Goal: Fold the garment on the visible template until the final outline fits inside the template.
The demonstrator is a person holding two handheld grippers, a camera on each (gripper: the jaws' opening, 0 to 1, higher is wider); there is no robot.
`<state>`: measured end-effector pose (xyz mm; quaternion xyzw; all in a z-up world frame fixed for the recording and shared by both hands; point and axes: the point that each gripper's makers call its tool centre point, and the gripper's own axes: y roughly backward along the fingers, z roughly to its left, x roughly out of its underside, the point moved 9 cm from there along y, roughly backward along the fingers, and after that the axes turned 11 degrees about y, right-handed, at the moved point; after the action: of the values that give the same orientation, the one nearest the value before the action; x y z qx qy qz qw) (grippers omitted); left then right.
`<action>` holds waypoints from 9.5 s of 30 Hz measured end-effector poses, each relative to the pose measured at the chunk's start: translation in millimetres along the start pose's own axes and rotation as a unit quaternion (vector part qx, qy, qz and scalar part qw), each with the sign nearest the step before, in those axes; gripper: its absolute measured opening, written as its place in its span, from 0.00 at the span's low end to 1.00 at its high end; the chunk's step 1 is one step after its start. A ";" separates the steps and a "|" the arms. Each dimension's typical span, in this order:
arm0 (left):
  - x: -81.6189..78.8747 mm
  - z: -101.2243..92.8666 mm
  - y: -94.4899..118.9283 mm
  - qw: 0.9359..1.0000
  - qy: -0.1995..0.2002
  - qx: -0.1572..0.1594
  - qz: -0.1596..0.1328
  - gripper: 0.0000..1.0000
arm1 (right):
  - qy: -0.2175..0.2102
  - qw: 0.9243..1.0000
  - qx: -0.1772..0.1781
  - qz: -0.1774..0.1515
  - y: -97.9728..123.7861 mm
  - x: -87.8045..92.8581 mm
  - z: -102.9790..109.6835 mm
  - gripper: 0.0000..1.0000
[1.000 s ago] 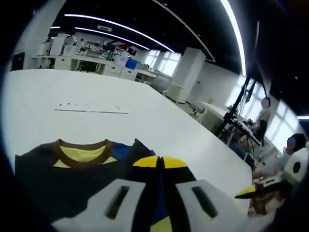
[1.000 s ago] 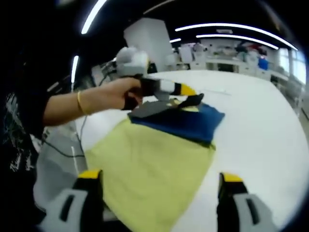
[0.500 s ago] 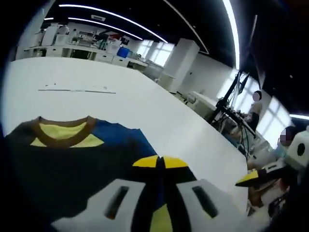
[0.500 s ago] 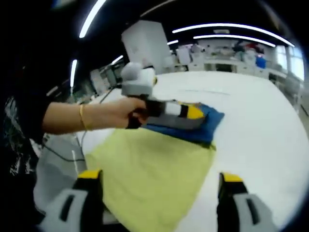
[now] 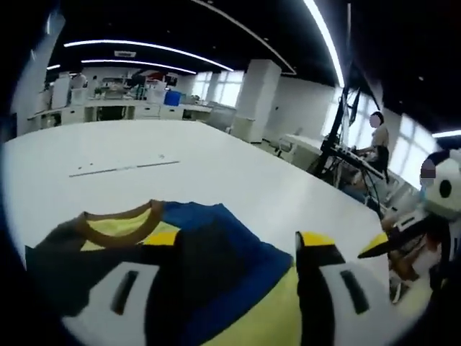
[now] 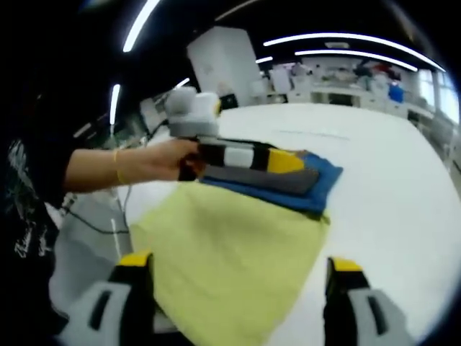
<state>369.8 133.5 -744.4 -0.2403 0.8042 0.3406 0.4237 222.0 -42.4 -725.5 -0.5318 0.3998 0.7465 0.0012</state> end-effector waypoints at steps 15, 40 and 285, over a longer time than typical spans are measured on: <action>-9.0 33.4 56.6 0.999 -0.040 -0.036 -0.007 0.89 | 0.015 1.000 -0.014 -0.005 -6.2 -7.3 3.0 0.99; -1.3 80.9 136.6 0.994 -0.073 -0.086 0.014 0.73 | 0.021 1.000 -0.012 -0.005 -7.0 -9.9 4.6 0.99; 87.7 -16.9 328.0 0.966 -0.117 -0.050 0.224 0.00 | 0.157 0.984 -0.035 0.080 67.3 36.4 41.2 0.00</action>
<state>93.5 326.3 -698.8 -0.0338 0.7640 0.4924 0.4156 144.8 -78.9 -709.7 -0.6081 0.4101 0.6651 -0.1402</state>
